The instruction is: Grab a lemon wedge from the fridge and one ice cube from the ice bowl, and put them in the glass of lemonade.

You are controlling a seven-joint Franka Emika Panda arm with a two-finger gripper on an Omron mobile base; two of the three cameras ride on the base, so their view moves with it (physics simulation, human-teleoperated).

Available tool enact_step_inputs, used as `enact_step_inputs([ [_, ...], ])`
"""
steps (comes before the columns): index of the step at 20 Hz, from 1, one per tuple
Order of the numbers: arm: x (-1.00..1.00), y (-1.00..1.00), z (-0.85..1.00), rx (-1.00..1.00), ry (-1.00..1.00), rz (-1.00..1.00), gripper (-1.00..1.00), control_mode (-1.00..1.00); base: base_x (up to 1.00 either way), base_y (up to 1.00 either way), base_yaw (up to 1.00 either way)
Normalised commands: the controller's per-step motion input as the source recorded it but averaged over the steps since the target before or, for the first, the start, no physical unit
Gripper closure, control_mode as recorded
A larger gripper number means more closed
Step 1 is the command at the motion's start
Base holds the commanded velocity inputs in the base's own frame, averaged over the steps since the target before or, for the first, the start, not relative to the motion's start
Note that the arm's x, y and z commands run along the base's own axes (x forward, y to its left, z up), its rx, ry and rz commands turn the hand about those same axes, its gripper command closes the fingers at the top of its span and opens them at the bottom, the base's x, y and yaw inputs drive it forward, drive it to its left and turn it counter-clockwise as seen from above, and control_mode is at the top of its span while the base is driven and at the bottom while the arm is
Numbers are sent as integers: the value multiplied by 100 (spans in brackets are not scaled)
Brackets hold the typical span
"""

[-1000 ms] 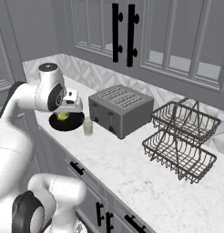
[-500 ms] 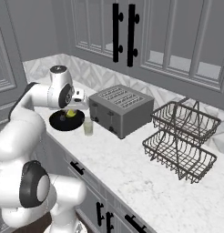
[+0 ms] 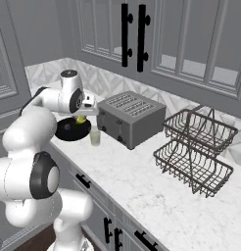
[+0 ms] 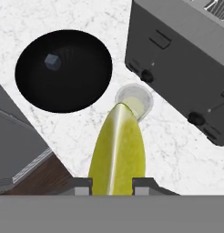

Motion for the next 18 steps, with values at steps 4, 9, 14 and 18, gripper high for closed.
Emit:
enact_step_inputs([
  [4, 19, 0, -32, -1, 0, 0, 100, -100, 0, 0, 0],
  [9, 18, -7, -21, 0, 0, -1, 100, -100, 0, 0, 0],
  [14, 18, -1, -2, 0, 0, 0, 100, -100, 0, 0, 0],
  [18, 41, -1, 0, 0, 6, 0, 100, -100, 0, 0, 0],
])
